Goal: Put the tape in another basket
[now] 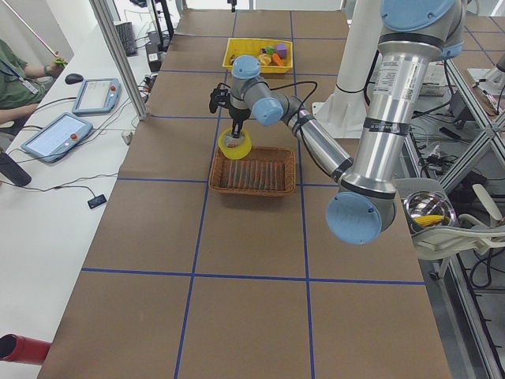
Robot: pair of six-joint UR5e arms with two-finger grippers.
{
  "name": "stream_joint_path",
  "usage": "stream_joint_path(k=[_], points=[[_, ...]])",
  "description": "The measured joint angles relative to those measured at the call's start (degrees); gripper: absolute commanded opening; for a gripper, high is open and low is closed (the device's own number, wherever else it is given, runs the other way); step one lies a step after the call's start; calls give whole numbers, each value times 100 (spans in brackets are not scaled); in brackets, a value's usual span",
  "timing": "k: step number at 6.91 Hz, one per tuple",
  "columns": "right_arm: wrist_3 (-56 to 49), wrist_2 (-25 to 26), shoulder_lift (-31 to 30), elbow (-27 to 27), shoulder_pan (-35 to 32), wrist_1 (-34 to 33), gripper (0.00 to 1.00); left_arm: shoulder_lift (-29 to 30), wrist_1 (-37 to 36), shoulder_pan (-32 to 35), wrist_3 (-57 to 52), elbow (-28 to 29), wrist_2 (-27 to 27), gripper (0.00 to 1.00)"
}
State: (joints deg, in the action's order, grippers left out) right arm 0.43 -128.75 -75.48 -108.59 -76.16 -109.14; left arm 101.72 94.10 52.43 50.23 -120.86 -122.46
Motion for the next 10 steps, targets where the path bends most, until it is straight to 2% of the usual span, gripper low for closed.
stream_joint_path(k=[2,3,4,5,8,10], points=[[-172,-22,-283,-62,14,-242,100,102,-284,-396,18,214,172,0],[-162,-38,-356,-54,18,-251,100,254,-317,-587,90,437,283,6],[-136,-43,-377,-45,32,-236,100,377,-327,-741,187,618,355,59],[-122,-39,-377,-35,73,-222,100,455,-328,-830,248,759,390,98],[-166,-28,-371,44,211,-201,100,513,-302,-1042,269,961,1061,98],[-206,-38,-407,72,215,-92,100,234,-313,-990,150,611,1228,98]])
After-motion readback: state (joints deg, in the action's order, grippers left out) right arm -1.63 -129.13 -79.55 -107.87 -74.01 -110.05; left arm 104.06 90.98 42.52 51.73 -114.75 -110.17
